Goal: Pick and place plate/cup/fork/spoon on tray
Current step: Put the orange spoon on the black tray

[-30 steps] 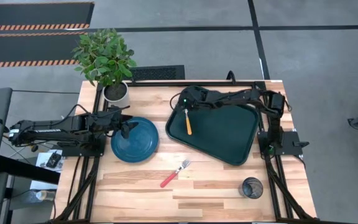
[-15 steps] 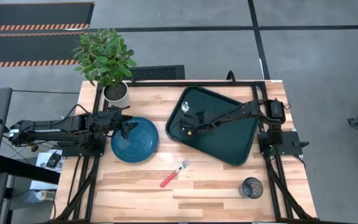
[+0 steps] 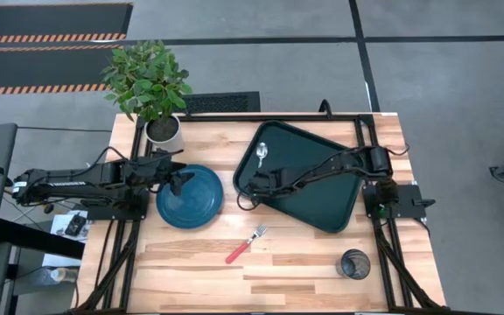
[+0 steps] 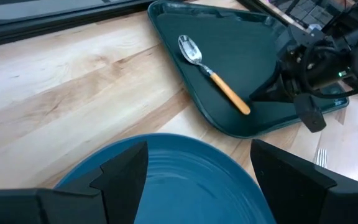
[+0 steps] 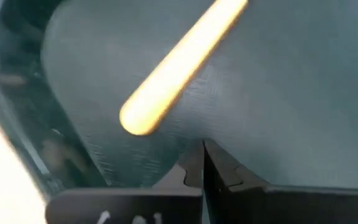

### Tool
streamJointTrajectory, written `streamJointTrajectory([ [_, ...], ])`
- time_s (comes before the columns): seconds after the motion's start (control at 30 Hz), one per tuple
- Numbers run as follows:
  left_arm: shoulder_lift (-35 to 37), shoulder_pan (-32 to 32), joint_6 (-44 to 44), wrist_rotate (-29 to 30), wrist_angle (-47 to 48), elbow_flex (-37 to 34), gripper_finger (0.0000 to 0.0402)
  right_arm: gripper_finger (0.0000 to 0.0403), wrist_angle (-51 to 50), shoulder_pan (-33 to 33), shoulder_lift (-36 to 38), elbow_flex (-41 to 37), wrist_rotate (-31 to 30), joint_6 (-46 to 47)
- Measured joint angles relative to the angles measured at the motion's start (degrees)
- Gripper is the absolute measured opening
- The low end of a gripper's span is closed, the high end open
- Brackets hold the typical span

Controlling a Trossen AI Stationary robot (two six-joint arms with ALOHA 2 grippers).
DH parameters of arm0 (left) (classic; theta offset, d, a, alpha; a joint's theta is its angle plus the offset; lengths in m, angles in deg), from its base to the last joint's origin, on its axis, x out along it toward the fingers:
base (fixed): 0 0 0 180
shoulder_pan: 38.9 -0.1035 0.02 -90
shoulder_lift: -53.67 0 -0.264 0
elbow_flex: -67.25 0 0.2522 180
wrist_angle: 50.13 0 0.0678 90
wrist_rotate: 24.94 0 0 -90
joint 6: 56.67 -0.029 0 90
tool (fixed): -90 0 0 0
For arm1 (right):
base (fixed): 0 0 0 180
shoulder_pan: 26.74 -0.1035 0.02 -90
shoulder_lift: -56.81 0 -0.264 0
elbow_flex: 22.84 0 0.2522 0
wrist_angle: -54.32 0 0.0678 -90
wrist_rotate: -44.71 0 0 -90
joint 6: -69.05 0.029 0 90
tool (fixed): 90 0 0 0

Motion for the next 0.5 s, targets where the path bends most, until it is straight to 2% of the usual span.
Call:
streamJointTrajectory([
  [0.5, 0.0, 0.0, 0.1, 0.1, 0.1, 0.0, 0.0269, 0.0017, 14.8, 4.3, -1.1, 0.1, 3.1, -6.9],
])
